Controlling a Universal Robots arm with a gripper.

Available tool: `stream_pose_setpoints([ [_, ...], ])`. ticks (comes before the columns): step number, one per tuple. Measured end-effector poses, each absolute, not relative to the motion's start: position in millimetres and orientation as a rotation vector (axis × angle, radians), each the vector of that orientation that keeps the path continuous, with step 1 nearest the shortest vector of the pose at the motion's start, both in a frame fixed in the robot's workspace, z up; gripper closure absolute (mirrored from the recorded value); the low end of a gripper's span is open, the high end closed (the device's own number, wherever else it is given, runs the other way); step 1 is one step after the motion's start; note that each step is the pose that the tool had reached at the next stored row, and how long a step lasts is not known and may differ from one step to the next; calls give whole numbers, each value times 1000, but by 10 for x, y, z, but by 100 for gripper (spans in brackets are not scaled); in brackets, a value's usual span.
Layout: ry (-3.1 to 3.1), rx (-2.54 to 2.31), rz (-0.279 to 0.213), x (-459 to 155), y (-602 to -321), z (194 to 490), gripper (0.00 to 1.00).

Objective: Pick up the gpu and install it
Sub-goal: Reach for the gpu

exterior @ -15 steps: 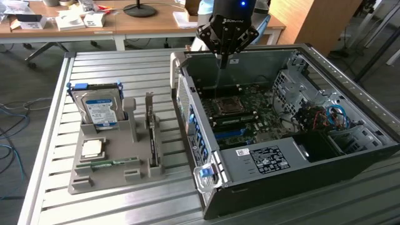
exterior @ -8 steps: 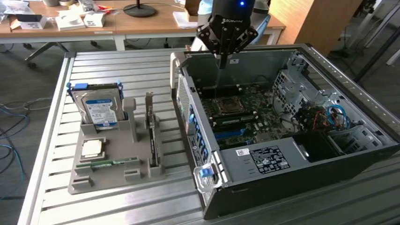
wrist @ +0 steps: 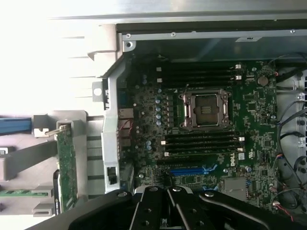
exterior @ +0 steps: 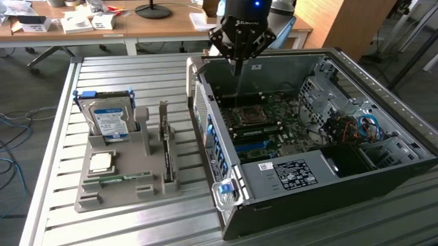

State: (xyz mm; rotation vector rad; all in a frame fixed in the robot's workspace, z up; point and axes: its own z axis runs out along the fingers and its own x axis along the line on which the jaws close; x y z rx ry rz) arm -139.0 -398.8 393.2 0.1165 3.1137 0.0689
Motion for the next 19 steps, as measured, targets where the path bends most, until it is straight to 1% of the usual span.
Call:
stream_pose_setpoints([
  [19,3114,117,69,-2040,-3961,3929,89],
])
